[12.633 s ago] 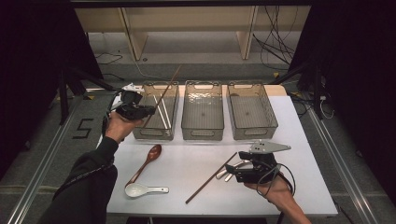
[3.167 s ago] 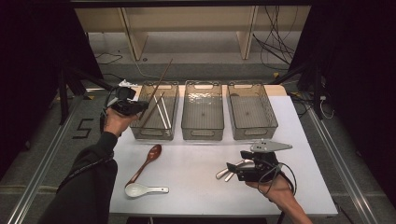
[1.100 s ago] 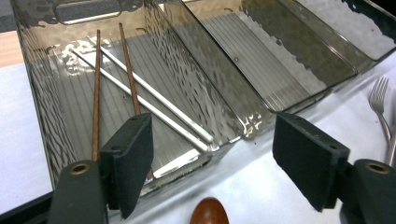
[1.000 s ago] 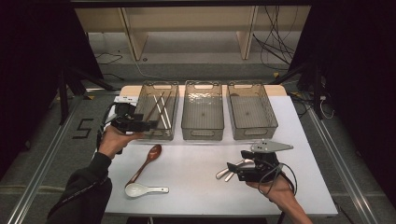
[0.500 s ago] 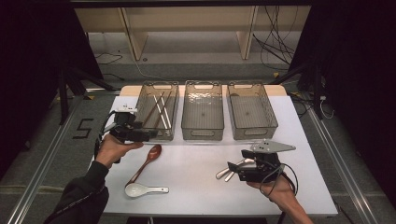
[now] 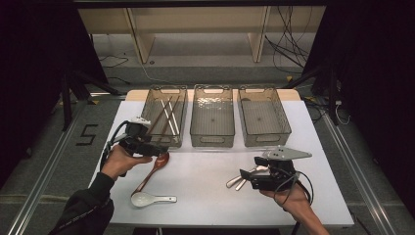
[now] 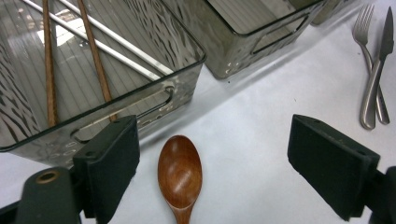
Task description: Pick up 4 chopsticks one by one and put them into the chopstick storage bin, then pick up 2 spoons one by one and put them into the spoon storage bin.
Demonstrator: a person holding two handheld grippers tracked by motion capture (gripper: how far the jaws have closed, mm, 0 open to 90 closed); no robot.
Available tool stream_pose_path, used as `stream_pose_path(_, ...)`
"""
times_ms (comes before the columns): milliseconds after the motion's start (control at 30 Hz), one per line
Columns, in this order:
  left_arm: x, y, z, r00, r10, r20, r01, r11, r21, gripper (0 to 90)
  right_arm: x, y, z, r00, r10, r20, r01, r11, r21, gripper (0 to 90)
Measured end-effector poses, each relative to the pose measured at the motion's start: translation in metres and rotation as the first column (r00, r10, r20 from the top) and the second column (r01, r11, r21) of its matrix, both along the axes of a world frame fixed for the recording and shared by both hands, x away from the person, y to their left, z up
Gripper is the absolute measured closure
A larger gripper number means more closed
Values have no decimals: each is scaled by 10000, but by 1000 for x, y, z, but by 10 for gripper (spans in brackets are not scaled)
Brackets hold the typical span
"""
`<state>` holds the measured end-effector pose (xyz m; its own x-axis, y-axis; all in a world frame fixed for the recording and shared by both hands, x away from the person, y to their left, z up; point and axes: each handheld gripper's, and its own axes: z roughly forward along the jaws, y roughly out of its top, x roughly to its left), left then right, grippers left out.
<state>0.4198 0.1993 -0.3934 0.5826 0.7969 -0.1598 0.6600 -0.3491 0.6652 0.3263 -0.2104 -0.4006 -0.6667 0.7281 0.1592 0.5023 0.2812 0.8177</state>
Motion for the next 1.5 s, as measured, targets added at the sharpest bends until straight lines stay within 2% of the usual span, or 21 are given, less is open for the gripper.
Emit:
stream_pose_path(200, -5, -1, -3, 9997, -38, -231, 45, 9996, 266, 164, 0, 0, 0, 10000, 25, 40, -25, 10000, -1, 297)
stream_pose_path(333, -7, -2, -8, 9983, -109, -581, 132, 9991, 396, 164, 0, 0, 0, 10000, -10, 6, 10, 10000, -7, 297)
stream_pose_path(467, -7, -2, -16, 9958, -193, -896, 269, 9961, 843, 164, -1, 0, 0, 10000, -6, 30, 6, 10000, -7, 297)
stream_pose_path(600, -7, 1, -19, 9939, -101, -1099, 214, 9945, 1025, 164, -1, 1, -1, 10000, -1, -30, 1, 10000, -34, 297)
stream_pose_path(667, -7, 3, -21, 9913, -208, -1296, 348, 9937, 1066, 157, 0, 1, -1, 10000, -12, -30, 12, 10000, -3, 297)
stream_pose_path(767, -7, 4, -24, 9891, -109, -1466, 285, 9926, 1184, 158, 0, 0, -1, 10000, -6, -32, 6, 10000, -13, 297)
stream_pose_path(900, -8, 3, -29, 9836, -141, -1798, 421, 9874, 1526, 163, 0, 0, 0, 10000, -1, -19, 1, 10000, -24, 297)
stream_pose_path(1067, -8, 1, -36, 9736, -210, -2274, 666, 9785, 1951, 215, 0, 1, -1, 10000, 35, -13, -35, 10000, -40, 297)
stream_pose_path(1167, -9, 0, -40, 9699, -260, -2421, 790, 9741, 2119, 273, 0, 1, -1, 10000, -2, -42, 2, 10000, -53, 297)
stream_pose_path(1333, -9, 1, -46, 9634, -304, -2662, 1006, 9619, 2542, 377, -1, 2, 0, 10000, 3, -3, -3, 9999, -124, 297)
stream_pose_path(1500, -9, 2, -55, 9581, -378, -2840, 1164, 9572, 2650, 475, -1, 4, 0, 10000, 36, 17, -36, 9999, -154, 297)
